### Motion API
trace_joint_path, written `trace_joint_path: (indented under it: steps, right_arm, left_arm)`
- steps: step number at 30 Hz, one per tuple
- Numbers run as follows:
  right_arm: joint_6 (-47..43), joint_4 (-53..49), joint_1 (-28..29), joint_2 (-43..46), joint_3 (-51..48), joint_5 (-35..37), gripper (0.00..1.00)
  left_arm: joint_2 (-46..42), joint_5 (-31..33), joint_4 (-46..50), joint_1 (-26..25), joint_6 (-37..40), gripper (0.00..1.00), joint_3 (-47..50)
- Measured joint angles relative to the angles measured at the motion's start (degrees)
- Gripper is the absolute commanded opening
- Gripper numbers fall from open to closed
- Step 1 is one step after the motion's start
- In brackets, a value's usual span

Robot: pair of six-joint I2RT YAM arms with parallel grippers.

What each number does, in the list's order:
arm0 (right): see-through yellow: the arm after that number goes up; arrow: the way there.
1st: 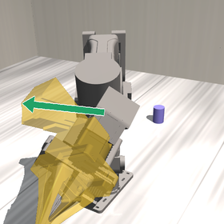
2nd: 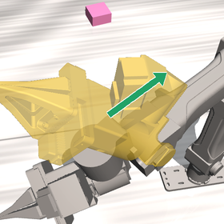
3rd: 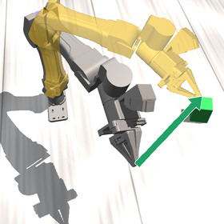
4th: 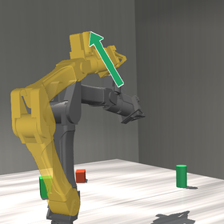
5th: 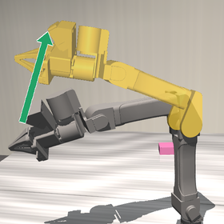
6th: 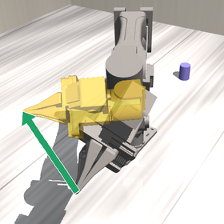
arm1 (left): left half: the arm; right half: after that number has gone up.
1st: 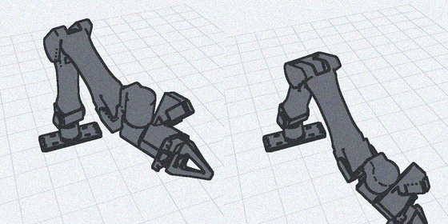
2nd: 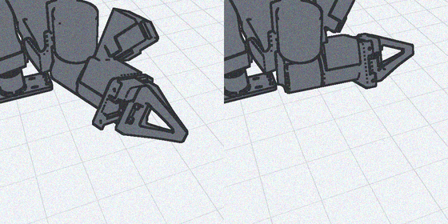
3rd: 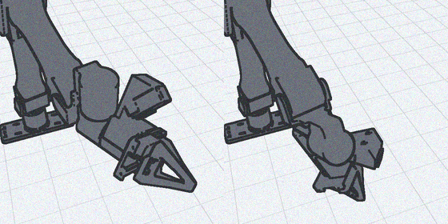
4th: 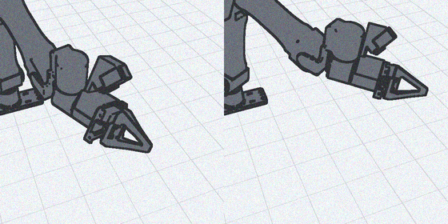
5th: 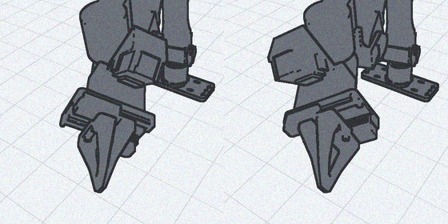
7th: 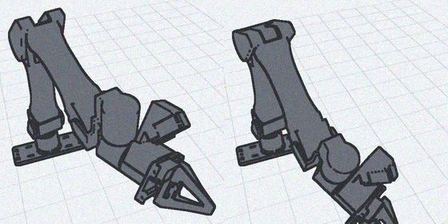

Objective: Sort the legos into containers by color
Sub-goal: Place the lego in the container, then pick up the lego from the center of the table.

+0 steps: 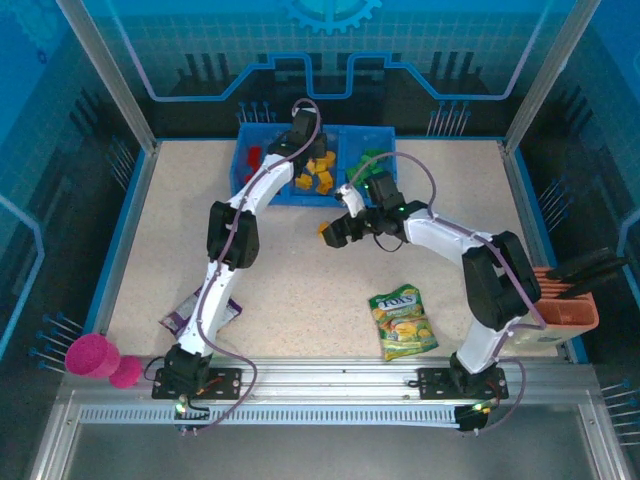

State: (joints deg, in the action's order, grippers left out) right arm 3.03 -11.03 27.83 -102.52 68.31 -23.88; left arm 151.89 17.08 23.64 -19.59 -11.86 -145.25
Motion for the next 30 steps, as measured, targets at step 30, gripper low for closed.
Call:
trace_joint_path:
  steps: [30]
  right_arm:
    - [8.9,-6.1,2.2,-15.7,12.9,11.4,0.76]
  left_arm:
    - [-46.3,-5.1,-5.1,0.4,14.5,0.67,27.8]
